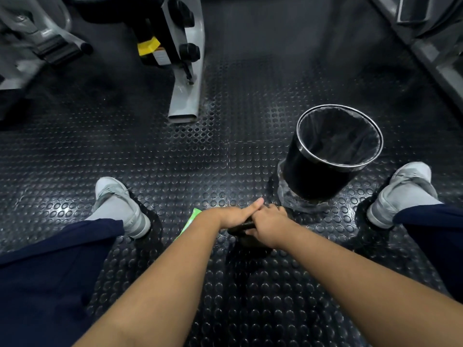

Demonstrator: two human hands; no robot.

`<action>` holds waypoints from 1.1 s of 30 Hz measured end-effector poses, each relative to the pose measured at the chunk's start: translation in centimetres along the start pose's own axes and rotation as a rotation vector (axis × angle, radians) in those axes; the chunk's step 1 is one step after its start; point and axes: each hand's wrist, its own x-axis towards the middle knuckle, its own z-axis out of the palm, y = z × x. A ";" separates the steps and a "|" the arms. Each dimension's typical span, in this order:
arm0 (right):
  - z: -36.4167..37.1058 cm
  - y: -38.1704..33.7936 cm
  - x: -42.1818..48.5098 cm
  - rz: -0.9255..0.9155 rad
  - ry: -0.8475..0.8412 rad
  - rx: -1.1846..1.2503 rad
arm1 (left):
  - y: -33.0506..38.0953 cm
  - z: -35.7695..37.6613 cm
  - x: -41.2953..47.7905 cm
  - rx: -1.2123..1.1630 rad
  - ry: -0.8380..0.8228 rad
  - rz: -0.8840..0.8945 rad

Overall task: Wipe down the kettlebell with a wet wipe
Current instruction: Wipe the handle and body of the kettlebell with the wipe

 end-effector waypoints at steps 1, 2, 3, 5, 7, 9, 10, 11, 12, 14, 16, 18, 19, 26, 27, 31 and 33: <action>0.0 0.0 -0.1 -0.006 0.005 0.010 | 0.1 -0.3 -0.2 0.008 -0.008 0.008; 0.0 0.2 -0.1 -0.012 0.012 0.021 | 0.5 -0.9 -0.6 0.033 -0.021 0.022; 0.0 0.3 -0.2 -0.016 0.016 0.028 | 1.0 -1.5 -1.0 0.072 -0.035 0.029; -0.1 0.3 -0.3 -0.022 0.012 0.022 | 2.0 -2.8 -1.9 0.152 -0.048 0.023; -0.2 0.2 -0.2 -0.012 -0.002 -0.007 | 2.6 -3.8 -2.1 0.155 -0.092 0.003; -0.5 0.0 -0.1 0.012 -0.030 -0.031 | 3.0 -4.1 -2.1 0.109 -0.134 -0.022; -0.5 -0.1 0.0 0.019 -0.039 -0.035 | 3.1 -3.9 -2.2 0.093 -0.150 -0.038; -0.5 -0.2 0.0 0.022 -0.045 -0.030 | 3.0 -3.5 -1.7 0.086 -0.165 -0.050; -0.5 -0.2 0.0 0.021 -0.047 -0.015 | 2.8 -3.1 -1.2 0.080 -0.178 -0.065; -0.3 -0.1 0.0 0.015 -0.032 0.025 | 2.0 -1.9 0.0 0.085 -0.172 -0.062; -0.1 0.1 -0.1 0.010 -0.012 0.038 | 1.3 -0.8 0.5 0.029 -0.125 -0.011; -0.1 0.0 -0.1 0.009 -0.012 0.015 | 0.6 0.0 0.2 -0.038 -0.042 -0.006; -0.1 0.0 0.0 0.009 -0.013 0.002 | 0.3 0.1 -0.1 -0.050 -0.021 0.000; -0.2 0.1 -0.2 0.009 -0.023 -0.002 | 2.0 -3.0 -1.7 0.007 -0.130 -0.072; -0.3 0.0 -0.2 0.016 -0.033 -0.016 | 2.4 -3.3 -1.8 0.009 -0.144 -0.100; -0.4 -0.2 0.2 0.036 -0.076 -0.003 | 2.8 -2.4 -1.2 0.070 -0.200 -0.096; 0.0 -0.1 0.4 0.045 -0.056 0.025 | 2.3 -1.4 -0.2 0.084 -0.226 -0.071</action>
